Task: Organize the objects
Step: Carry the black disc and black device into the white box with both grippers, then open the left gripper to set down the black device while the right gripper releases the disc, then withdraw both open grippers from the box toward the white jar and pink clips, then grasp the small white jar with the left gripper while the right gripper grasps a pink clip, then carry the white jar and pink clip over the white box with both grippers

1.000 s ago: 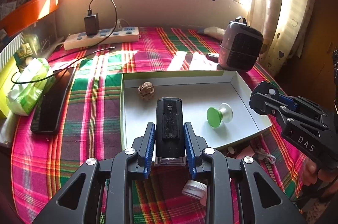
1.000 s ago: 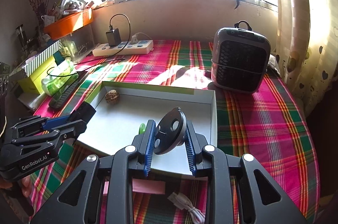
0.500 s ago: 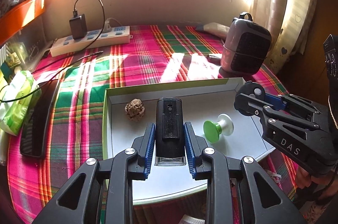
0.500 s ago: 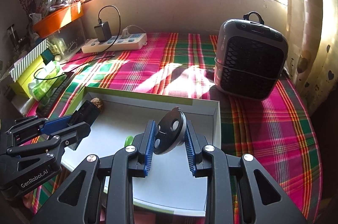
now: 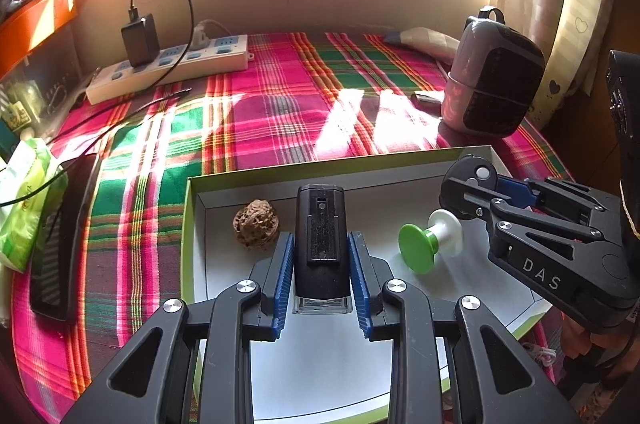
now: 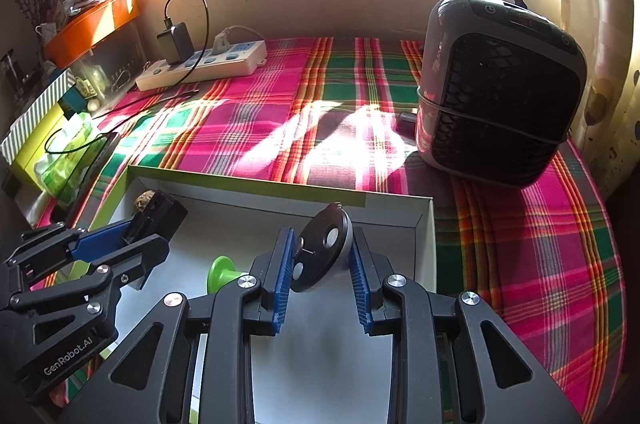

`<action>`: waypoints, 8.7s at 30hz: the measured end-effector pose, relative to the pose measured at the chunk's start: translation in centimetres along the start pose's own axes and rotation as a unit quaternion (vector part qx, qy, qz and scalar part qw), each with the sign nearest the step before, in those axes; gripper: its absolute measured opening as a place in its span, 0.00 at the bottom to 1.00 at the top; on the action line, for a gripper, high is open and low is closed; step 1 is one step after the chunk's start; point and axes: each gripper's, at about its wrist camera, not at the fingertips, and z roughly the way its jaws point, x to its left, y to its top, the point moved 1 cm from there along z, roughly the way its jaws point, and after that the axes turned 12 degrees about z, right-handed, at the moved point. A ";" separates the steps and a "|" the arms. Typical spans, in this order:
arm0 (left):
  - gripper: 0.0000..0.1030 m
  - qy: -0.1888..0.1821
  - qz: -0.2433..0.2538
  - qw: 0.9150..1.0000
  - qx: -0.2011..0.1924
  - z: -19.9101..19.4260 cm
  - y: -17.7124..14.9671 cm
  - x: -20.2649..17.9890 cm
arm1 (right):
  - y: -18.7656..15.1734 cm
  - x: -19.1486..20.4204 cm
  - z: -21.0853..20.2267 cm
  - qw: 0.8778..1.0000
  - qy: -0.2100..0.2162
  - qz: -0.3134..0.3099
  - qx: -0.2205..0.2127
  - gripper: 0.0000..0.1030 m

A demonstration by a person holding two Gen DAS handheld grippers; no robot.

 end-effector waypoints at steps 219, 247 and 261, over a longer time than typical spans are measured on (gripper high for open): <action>0.24 -0.031 -0.050 0.998 -0.020 -8.1 -13.2 -0.4 | -14.3 4.1 -7.3 0.999 0.030 -0.014 -0.010 0.18; 0.24 -0.036 -0.027 0.998 -0.054 -9.5 -8.8 -0.2 | -9.6 5.2 -9.1 0.997 0.057 -0.022 -0.045 0.18; 0.24 -0.027 -0.038 0.998 -0.050 -7.6 -6.9 1.2 | -4.8 5.7 -5.2 0.997 0.068 -0.015 -0.013 0.18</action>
